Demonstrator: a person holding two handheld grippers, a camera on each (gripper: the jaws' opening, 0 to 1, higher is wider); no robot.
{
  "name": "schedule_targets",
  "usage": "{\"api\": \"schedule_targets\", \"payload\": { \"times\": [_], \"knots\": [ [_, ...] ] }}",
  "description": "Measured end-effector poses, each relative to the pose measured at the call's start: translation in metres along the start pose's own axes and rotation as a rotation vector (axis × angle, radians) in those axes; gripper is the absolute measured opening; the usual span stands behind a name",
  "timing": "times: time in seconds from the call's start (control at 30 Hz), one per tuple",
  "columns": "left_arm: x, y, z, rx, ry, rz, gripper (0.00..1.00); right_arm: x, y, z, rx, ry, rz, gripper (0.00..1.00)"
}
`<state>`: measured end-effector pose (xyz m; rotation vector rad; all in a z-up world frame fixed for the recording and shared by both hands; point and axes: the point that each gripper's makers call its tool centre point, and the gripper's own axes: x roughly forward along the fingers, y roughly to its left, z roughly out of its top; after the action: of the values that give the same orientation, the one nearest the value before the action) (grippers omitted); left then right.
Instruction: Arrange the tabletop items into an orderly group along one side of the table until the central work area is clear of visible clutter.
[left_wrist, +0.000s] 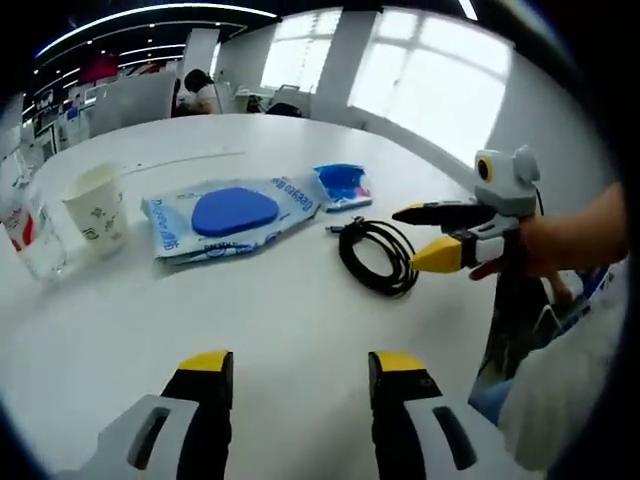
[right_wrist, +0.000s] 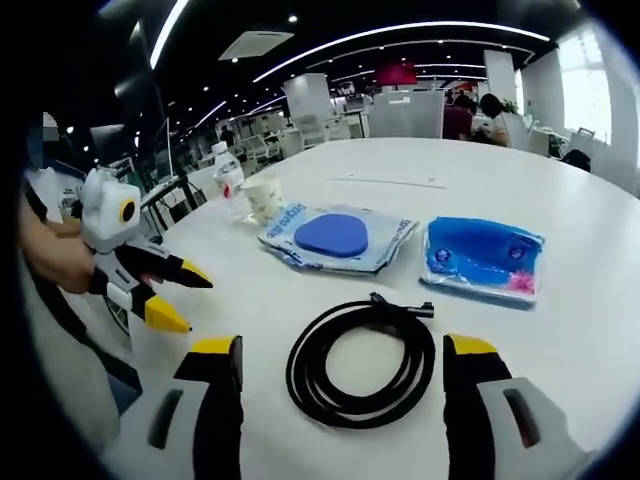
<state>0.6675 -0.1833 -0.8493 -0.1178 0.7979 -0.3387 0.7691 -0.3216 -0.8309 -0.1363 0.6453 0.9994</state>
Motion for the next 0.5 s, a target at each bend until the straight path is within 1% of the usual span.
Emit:
{"api": "schedule_targets", "payload": {
  "times": [0.2, 0.4, 0.5],
  "knots": [
    [-0.019, 0.015, -0.013, -0.031, -0.028, 0.029, 0.60, -0.004, 0.006, -0.004, 0.004, -0.003, 0.010, 0.83],
    [-0.034, 0.025, -0.013, -0.057, -0.058, 0.052, 0.64, -0.007, 0.014, -0.002, -0.002, -0.018, 0.027, 0.88],
    [-0.040, 0.029, -0.011, -0.035, -0.070, 0.060, 0.66, -0.010, 0.018, -0.001, 0.002, -0.024, 0.029, 0.89]
  ]
}}
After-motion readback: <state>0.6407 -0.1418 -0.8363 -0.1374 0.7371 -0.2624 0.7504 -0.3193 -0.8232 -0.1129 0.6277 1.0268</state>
